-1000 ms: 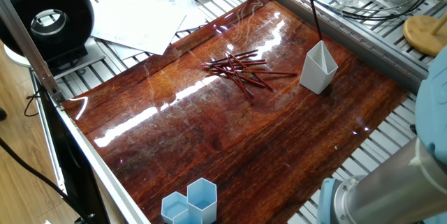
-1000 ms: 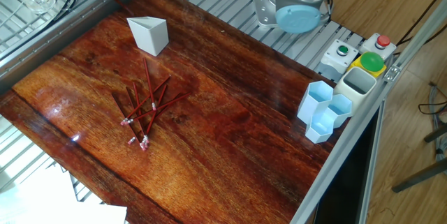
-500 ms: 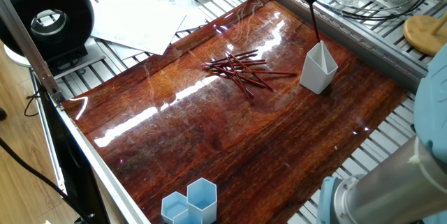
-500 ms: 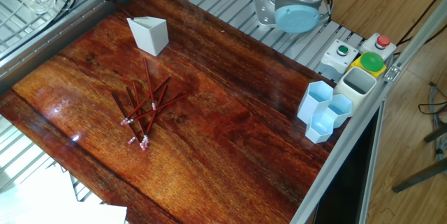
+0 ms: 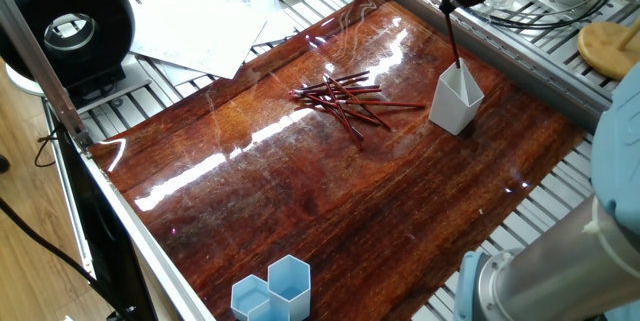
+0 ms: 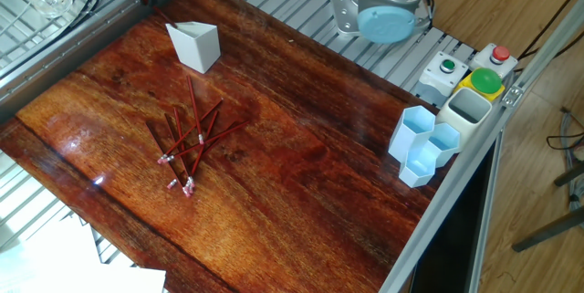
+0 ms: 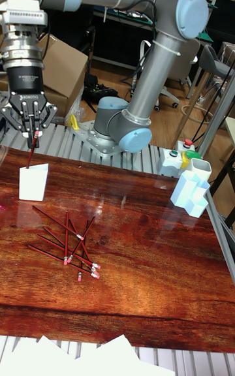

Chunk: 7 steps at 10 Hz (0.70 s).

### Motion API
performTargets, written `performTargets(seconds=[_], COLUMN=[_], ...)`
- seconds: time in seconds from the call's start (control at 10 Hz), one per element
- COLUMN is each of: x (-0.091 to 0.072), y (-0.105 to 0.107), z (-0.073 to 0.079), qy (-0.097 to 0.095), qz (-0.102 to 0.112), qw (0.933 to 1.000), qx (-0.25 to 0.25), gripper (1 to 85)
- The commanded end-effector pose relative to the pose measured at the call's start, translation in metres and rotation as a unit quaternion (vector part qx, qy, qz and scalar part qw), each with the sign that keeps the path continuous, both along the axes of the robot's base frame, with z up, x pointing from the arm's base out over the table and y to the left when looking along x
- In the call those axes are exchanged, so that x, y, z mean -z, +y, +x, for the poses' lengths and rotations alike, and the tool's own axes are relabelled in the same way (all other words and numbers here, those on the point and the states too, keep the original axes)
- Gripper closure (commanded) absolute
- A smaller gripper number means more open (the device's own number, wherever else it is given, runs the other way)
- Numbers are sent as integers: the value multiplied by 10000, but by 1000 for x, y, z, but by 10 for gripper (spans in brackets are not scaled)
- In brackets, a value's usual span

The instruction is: Put the pen into the pen holder

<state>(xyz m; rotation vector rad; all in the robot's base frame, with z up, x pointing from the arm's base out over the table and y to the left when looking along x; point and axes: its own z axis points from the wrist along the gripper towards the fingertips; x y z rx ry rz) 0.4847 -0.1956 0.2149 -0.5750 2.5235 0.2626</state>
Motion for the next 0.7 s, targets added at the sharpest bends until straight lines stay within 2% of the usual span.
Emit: performTargets(seconds=[0.0,0.6], x=[2,5], y=[-4,-3], z=[2,6], qy=[-163,-324], qz=[76,242], qw=[9998,9991], qx=[-41,79], gripper=[847,847])
